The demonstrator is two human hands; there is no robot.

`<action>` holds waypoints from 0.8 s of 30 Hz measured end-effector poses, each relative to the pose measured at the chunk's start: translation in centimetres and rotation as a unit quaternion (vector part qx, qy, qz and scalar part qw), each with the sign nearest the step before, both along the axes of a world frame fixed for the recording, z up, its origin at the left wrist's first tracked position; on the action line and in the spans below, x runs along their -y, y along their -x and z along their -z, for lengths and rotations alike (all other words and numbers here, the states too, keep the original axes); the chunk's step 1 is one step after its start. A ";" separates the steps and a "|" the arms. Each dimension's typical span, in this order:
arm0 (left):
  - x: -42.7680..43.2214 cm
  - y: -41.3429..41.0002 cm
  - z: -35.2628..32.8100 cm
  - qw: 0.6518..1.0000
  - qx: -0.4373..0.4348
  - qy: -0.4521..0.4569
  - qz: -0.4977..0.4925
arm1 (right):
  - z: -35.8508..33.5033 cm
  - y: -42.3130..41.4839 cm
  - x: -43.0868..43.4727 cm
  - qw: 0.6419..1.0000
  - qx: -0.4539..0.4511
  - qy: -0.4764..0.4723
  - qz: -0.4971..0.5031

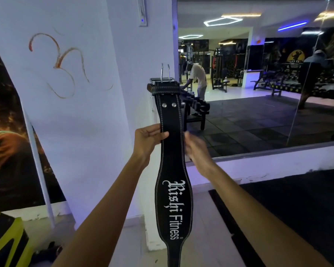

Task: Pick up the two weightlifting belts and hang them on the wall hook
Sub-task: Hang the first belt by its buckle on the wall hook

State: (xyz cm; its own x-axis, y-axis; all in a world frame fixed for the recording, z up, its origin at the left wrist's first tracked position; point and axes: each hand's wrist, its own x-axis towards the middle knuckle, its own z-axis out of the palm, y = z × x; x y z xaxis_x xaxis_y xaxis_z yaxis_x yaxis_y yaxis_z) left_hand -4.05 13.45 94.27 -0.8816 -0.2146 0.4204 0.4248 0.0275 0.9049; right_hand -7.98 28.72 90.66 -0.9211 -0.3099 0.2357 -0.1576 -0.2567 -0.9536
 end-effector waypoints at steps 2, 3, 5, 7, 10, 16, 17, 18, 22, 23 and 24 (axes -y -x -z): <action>-0.1 -0.1 0.2 1.000 -0.008 0.003 0.007 | -4.3 0.1 1.6 0.999 -0.035 0.029 0.006; -0.3 -0.2 0.3 1.000 -0.015 -0.001 0.009 | -5.2 0.5 2.2 0.998 -0.029 0.053 0.012; -0.4 -0.3 1.7 1.000 -0.015 -0.026 0.006 | -5.9 0.6 3.1 0.995 -0.006 0.094 0.020; 0.0 -0.8 5.1 1.000 0.017 -0.023 -0.007 | -5.7 0.6 3.8 0.994 0.011 0.107 0.029; 1.9 -2.2 12.1 0.987 0.148 0.063 0.002 | -5.6 0.3 3.7 0.992 0.021 0.117 0.040; 3.1 -1.4 7.8 0.979 0.158 0.125 0.026 | -4.0 1.1 4.3 0.995 0.006 0.094 0.029; 2.6 -1.1 4.9 0.990 0.120 0.080 0.011 | -3.9 1.2 4.5 0.996 -0.004 0.085 0.019; 2.0 -0.9 2.2 0.995 0.089 0.035 -0.002 | -3.7 1.0 4.5 0.997 -0.018 0.074 0.005; 1.4 0.2 -3.6 0.999 0.013 -0.013 -0.029 | -3.2 0.6 4.6 0.996 -0.069 0.053 -0.037; 1.3 0.3 -3.8 0.999 0.010 -0.010 -0.035 | -3.6 0.5 4.7 0.995 -0.077 0.056 -0.038; 1.1 0.3 -3.8 0.999 0.008 -0.007 -0.037 | -4.3 0.6 4.6 0.994 -0.084 0.062 -0.041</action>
State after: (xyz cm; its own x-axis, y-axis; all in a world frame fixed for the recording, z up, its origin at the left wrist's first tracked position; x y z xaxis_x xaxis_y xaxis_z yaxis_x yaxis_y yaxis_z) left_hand -4.40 12.38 98.07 -0.8694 -0.2857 0.4031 0.4074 0.0469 0.9120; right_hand -8.55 24.11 94.99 -0.8385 -0.3404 0.4255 -0.2865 -0.3889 -0.8756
